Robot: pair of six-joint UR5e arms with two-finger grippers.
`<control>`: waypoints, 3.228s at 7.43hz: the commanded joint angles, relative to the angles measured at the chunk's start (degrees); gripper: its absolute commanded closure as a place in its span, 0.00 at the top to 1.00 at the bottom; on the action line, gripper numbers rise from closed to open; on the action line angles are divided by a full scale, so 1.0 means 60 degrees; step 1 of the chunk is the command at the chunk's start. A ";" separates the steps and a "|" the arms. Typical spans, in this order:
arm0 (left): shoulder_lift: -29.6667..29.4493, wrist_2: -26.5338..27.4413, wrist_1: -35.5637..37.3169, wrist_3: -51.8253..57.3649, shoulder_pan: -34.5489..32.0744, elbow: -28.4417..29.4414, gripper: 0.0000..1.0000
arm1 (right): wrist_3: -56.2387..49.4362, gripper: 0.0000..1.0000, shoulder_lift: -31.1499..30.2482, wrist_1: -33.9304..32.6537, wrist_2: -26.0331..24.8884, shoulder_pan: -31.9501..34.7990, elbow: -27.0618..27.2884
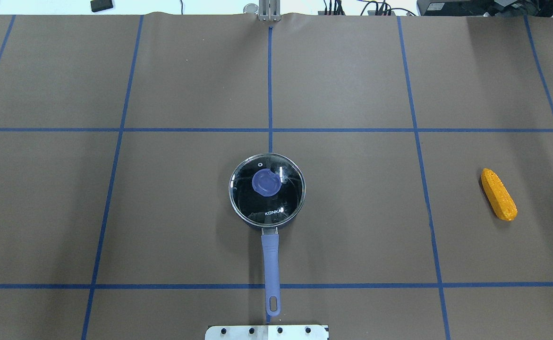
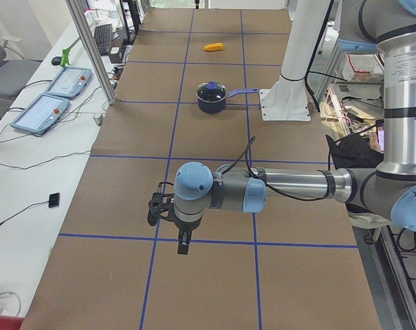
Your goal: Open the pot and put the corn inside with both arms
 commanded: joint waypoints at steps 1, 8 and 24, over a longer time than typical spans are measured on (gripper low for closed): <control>0.0000 0.0000 -0.0001 0.0000 0.0000 -0.0001 0.98 | -0.0028 1.00 -0.0029 0.0000 0.0013 -0.0001 0.0037; -0.0730 -0.0029 0.0232 -0.1945 0.0175 -0.0718 0.98 | 0.2470 1.00 -0.0030 0.0015 0.0204 -0.2119 0.1426; -0.6181 0.1594 0.4789 -1.1525 0.6369 -0.3371 0.98 | 0.6110 0.94 -0.1260 0.3311 -0.1247 -0.5597 0.1503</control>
